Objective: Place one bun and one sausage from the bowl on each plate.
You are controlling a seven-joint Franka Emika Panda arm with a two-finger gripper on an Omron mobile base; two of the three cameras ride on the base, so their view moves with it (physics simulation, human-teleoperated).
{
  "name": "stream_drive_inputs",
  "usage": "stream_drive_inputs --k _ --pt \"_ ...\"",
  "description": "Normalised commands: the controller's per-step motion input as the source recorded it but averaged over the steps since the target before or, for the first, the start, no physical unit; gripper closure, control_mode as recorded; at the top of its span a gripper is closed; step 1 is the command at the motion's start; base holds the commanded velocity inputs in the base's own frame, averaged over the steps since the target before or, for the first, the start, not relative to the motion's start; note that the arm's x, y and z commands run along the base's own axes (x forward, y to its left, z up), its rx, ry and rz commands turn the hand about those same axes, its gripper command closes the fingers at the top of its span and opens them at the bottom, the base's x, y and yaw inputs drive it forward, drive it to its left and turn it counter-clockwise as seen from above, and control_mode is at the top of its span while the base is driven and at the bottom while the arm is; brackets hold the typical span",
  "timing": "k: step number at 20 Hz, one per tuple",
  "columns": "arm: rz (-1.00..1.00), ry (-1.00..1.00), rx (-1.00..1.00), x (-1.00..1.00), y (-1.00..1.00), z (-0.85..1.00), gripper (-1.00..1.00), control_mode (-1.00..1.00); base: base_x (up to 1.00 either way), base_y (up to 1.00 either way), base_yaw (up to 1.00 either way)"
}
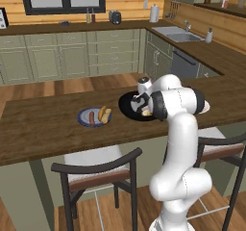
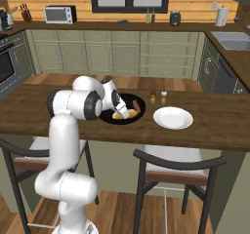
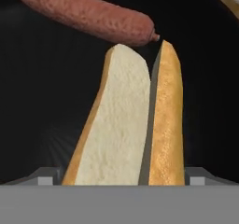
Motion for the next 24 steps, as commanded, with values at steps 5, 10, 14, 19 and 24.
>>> stream_drive_inputs --k 5,10,14,19,24 --pt "0.0 -0.25 0.03 -0.82 -0.66 0.25 1.0 -1.0 0.0 0.0 0.0" --pt "0.0 -0.54 0.02 -0.98 -1.0 0.61 1.0 -1.0 0.0 0.0 0.0" --pt "-0.06 -0.4 0.12 -0.1 -0.99 1.0 1.0 -1.0 0.0 0.0 0.0" --pt "-0.21 0.07 0.15 0.84 -1.0 0.81 1.0 -1.0 0.0 0.0 0.0" --pt "-0.05 0.07 0.26 0.18 -1.0 -0.34 1.0 -1.0 0.0 0.0 0.0"
